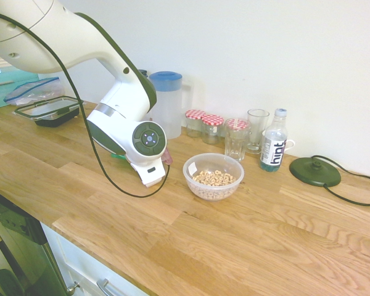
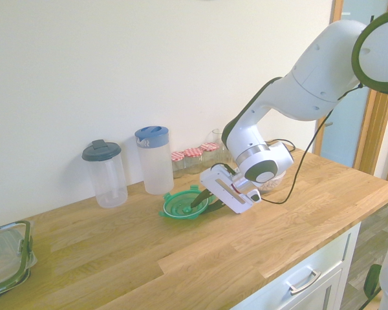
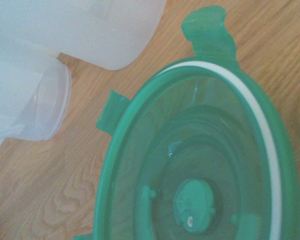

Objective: Cover the lid of food container

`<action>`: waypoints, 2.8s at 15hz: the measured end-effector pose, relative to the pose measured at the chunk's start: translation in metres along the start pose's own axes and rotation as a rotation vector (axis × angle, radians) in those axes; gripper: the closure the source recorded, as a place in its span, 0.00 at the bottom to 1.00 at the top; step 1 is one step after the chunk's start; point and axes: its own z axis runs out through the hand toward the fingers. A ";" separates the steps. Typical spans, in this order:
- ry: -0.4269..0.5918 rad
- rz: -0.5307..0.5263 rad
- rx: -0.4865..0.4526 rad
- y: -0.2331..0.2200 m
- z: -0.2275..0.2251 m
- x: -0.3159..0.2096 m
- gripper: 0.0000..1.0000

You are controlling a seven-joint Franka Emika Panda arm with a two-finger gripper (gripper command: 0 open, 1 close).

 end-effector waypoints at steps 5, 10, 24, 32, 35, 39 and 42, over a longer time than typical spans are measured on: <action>0.003 -0.003 0.004 -0.002 -0.001 0.005 1.00; -0.022 -0.097 -0.050 -0.012 -0.002 -0.005 1.00; 0.529 -0.471 -0.705 -0.183 -0.220 -0.139 1.00; 0.986 -0.699 -1.028 -0.270 -0.206 -0.118 1.00; 1.157 -0.730 -1.161 -0.248 -0.186 -0.118 1.00; 1.390 -0.736 -1.347 -0.208 -0.166 -0.113 1.00; 1.557 -0.791 -1.443 -0.191 -0.142 -0.077 1.00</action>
